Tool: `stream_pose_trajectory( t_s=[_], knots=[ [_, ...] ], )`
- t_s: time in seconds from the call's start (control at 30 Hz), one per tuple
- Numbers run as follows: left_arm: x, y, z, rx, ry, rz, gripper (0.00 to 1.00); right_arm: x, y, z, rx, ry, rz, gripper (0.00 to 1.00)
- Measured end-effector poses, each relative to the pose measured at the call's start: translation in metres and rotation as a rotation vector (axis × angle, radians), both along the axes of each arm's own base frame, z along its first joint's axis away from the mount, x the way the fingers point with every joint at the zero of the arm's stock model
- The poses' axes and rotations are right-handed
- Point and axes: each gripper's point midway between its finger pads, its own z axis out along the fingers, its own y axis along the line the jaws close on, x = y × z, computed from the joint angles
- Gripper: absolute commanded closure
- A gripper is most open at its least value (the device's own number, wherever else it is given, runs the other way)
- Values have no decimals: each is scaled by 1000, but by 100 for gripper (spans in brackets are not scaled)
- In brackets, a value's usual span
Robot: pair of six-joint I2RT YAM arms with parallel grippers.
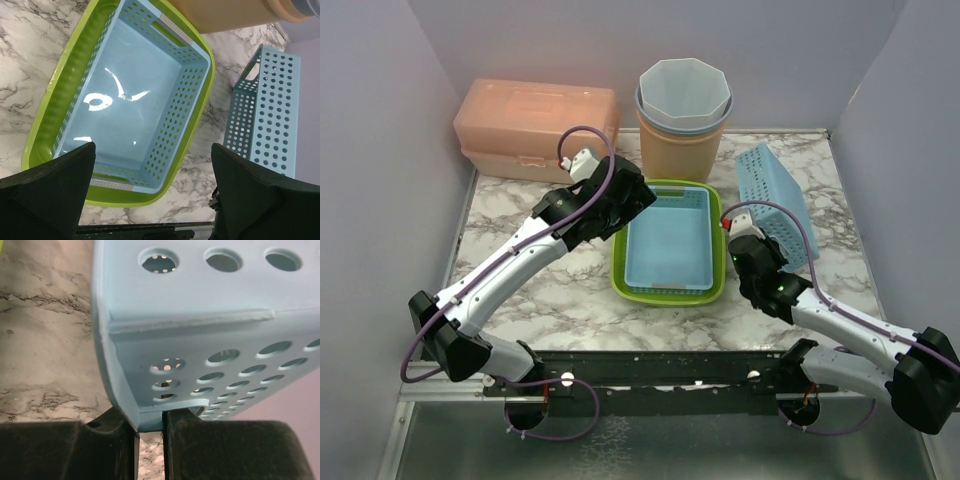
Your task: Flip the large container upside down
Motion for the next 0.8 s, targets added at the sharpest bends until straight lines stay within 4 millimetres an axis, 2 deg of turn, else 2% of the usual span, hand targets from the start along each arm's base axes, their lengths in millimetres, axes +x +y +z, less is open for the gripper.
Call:
stream_pose_trajectory(
  t_s=[0.3, 0.53, 0.8],
  knots=[
    [9, -6, 17, -14, -28, -4, 1, 1, -4, -3, -19, 12, -15, 91],
    [8, -3, 26, -29, -46, -1, 1, 9, -25, -26, -49, 103, -97, 91],
    [13, 3, 49, -107, -103, -3, 1, 28, -9, -47, -35, 213, -77, 97]
  ],
)
